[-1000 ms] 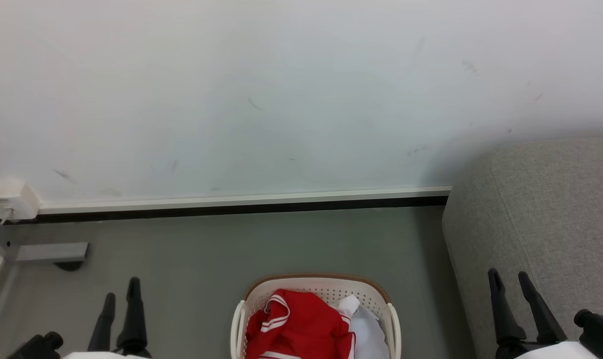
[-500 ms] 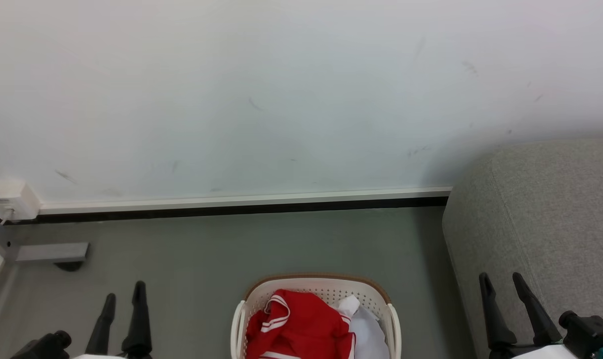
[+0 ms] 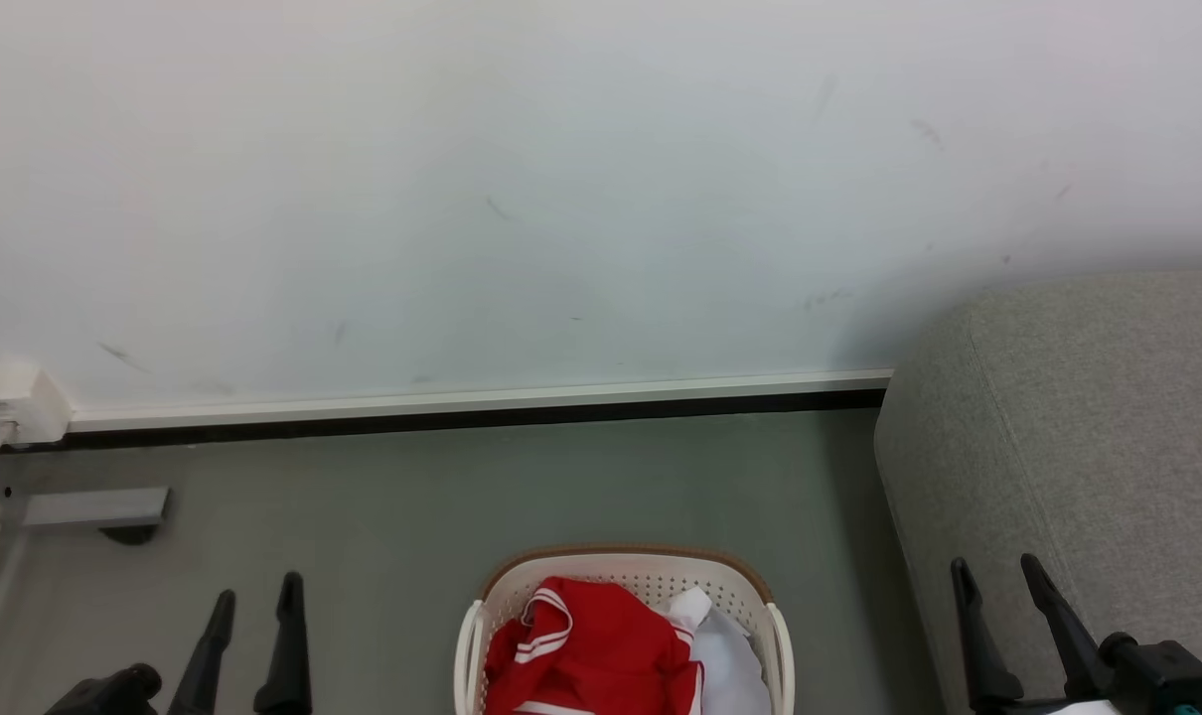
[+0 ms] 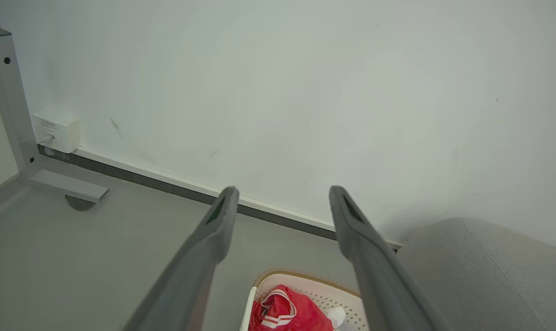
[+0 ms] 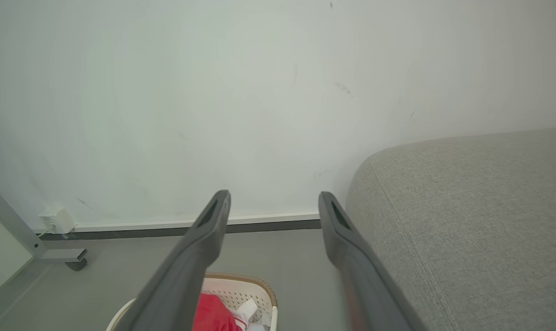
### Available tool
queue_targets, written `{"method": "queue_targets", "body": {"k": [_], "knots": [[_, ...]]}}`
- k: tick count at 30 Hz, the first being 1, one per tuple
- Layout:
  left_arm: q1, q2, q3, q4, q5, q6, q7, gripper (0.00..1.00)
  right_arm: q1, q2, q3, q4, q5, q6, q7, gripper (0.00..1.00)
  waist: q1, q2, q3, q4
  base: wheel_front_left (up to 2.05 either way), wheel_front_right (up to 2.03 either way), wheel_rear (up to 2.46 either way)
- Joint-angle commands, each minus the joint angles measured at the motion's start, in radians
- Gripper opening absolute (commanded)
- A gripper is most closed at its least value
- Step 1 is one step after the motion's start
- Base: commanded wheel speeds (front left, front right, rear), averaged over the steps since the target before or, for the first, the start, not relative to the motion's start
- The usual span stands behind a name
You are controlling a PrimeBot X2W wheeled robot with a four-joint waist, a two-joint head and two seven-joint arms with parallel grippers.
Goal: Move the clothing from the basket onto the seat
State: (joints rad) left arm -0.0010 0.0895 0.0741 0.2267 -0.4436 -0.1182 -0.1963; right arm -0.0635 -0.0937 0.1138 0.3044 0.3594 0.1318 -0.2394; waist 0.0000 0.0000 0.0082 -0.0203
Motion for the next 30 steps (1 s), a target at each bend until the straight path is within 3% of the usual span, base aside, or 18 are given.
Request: {"method": "queue_targets", "body": {"k": [1,30], "knots": [[0.005,0.014,-0.002,-0.002,0.027,-0.005,-0.010,1.00,0.000,0.002,-0.008,0.000,-0.028,-0.002,-0.009,1.00,0.0000,0.0000,0.000,-0.001,0.00,0.00,0.00],[0.001,0.045,-0.006,0.075,0.267,-0.013,-0.064,1.00,-0.011,0.042,-0.039,0.048,-0.225,-0.002,-0.025,1.00,0.0000,0.0000,-0.002,-0.006,0.00,0.00,0.00]]}}
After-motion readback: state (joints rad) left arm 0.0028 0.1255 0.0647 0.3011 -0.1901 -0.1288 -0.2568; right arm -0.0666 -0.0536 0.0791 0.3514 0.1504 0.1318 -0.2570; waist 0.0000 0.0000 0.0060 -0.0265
